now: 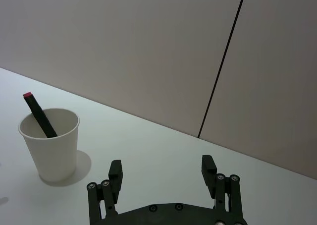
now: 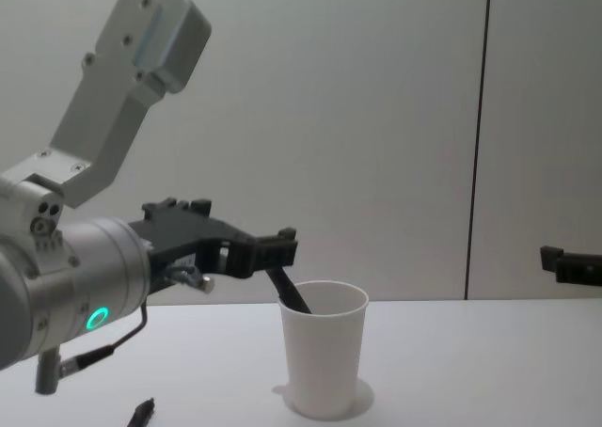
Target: Place the pen into the pen holder.
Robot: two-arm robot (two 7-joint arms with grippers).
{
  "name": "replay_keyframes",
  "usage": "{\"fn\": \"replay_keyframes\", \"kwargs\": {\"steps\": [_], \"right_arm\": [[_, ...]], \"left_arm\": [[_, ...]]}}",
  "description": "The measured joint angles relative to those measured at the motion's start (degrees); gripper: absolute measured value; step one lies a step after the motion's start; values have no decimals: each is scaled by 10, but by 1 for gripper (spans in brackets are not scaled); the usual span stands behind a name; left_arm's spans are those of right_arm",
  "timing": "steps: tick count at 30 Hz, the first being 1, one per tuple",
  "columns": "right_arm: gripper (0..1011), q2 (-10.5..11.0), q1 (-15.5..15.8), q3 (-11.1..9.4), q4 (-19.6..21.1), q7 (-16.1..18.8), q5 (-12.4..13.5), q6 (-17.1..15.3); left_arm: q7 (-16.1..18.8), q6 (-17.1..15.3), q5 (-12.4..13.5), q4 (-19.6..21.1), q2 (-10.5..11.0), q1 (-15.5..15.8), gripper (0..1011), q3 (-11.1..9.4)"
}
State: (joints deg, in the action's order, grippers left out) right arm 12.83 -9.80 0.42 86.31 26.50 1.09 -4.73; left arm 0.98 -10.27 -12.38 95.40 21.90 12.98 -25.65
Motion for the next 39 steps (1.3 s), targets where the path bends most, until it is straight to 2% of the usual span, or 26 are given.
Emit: {"fn": "replay_keyframes", "kwargs": {"steps": [5,7,11,19,31,39], "right_arm": [[1002,0,1,0,1,0,0,0],[1002,0,1,0,1,0,0,-1],[1002,1,1,0,2,0,0,-1],[1002,1,2,-1,2,0,0,-1],[1001,1,2,0,3,0,0,-2],[1002,1,2,0,3,0,0,-1]], "left_arm": [[13,-35,-10,8,0,-5,1003,1],[24,-60,-19,15,0,-10,1003,3],[34,-83,-30,21,1,-15,1003,4],[68,-138,-71,34,5,-34,1003,11],[89,-190,-123,39,18,-57,1003,26],[98,-208,-142,30,23,-65,1003,35]]}}
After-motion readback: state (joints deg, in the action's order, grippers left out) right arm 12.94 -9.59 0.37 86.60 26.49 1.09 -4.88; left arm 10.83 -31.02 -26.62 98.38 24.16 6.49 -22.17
